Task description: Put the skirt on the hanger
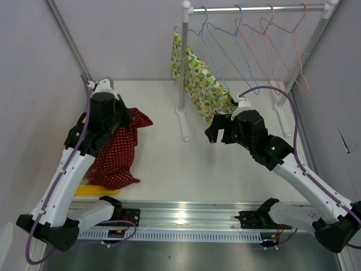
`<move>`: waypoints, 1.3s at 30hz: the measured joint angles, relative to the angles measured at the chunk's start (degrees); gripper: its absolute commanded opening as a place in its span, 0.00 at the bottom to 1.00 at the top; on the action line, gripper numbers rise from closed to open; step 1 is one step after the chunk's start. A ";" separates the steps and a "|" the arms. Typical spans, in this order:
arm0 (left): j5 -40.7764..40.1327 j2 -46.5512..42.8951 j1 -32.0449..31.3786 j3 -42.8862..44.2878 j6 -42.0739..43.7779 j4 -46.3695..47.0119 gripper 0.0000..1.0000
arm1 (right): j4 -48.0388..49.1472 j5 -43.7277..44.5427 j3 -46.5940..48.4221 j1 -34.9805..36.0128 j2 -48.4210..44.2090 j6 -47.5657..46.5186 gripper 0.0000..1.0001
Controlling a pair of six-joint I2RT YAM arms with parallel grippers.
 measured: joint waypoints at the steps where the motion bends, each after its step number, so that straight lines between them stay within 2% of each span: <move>1: 0.09 0.63 -2.40 1.68 0.17 -0.28 0.00 | 0.00 0.15 0.35 0.00 0.02 -0.07 0.97; 5: 0.66 3.48 -11.69 6.73 0.17 -0.52 0.00 | 0.00 0.61 1.25 0.00 0.04 -0.20 0.97; 12: 1.44 10.16 -24.94 8.31 -1.46 1.66 0.00 | -0.74 1.97 1.36 0.00 0.02 -0.35 0.96; 17: 4.00 18.58 -27.89 8.44 -2.89 5.66 0.00 | -1.38 2.60 1.36 0.13 0.02 -0.33 0.96; 21: 6.58 28.26 -28.33 12.85 -2.82 6.29 0.00 | -1.70 3.41 1.36 0.68 0.02 -0.31 0.96; 25: 9.55 32.87 -29.33 14.01 -2.62 7.61 0.00 | -2.05 4.79 0.44 0.81 -0.37 -0.22 0.96; 28: 12.28 31.23 -30.71 8.63 -2.80 10.16 0.00 | -3.37 6.32 -0.63 0.81 -0.44 0.02 0.96; 30: 14.27 27.74 -31.19 1.20 -3.30 12.85 0.00 | -3.85 6.97 -1.29 0.81 -0.17 0.20 0.95; 36: 15.63 15.02 -31.30 -18.99 -5.38 11.76 0.00 | -2.51 7.04 -8.31 0.57 1.73 0.85 0.92; 39: 15.65 9.90 -31.08 -25.03 -6.88 10.91 0.01 | -0.74 5.38 -12.66 0.39 3.89 1.49 0.90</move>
